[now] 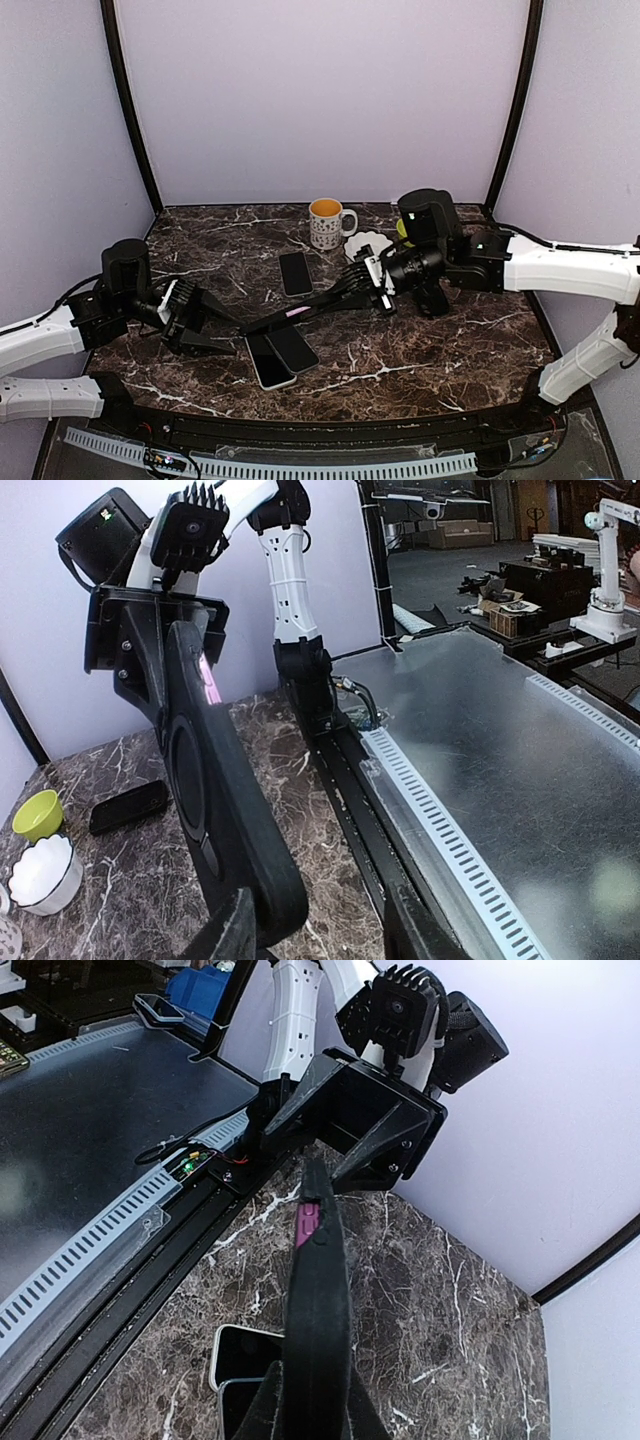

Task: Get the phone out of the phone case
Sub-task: Remove the top left corner of the phone case.

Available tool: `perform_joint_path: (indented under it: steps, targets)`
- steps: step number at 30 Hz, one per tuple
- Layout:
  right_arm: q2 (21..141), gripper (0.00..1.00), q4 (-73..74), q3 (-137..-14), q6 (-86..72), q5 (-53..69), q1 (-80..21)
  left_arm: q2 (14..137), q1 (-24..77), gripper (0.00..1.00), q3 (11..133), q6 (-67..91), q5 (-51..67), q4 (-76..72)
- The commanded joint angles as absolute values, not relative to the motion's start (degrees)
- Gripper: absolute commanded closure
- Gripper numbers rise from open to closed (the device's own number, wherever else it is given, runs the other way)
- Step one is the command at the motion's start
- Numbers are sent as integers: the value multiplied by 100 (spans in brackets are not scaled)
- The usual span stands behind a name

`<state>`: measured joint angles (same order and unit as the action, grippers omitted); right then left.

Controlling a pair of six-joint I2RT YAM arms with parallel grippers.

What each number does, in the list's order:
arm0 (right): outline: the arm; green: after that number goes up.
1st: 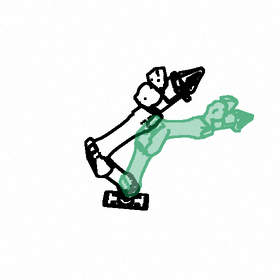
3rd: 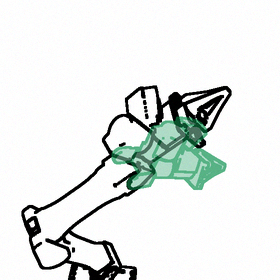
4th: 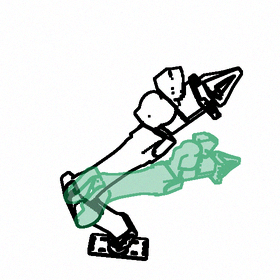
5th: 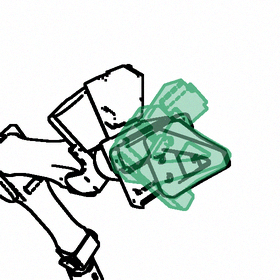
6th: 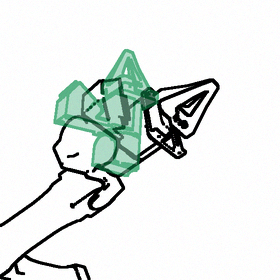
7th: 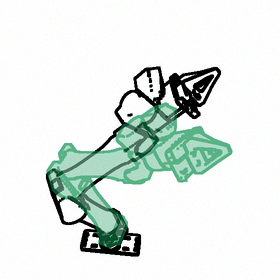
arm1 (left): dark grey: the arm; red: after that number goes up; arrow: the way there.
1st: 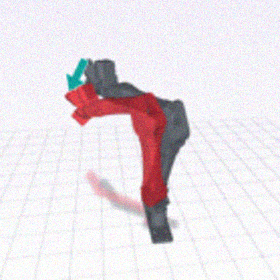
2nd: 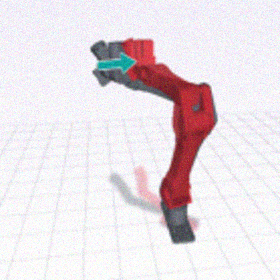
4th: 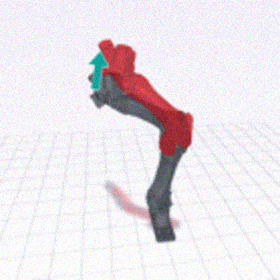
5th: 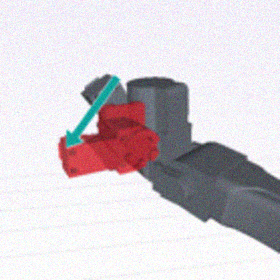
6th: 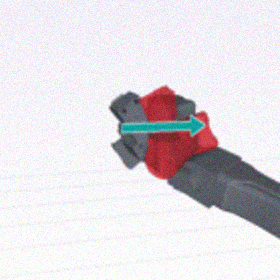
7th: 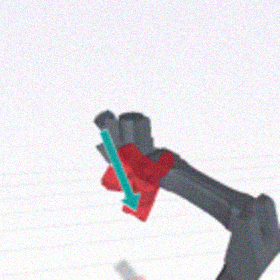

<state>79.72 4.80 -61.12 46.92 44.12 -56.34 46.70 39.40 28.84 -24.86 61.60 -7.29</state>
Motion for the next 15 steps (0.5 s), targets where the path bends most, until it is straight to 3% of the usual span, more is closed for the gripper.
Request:
perform_joint_path:
  steps: [1, 15]
  targets:
    - [8017, 100, 236, -6453, 4780, 4630, -5698, 4651, 3968, 54, 2755, -2374, 6230, -1024]
    - [8160, 100, 185, -6592, 4817, 4601, -5792, 4721, 4005, 61, 2727, -2364, 6273, -1097]
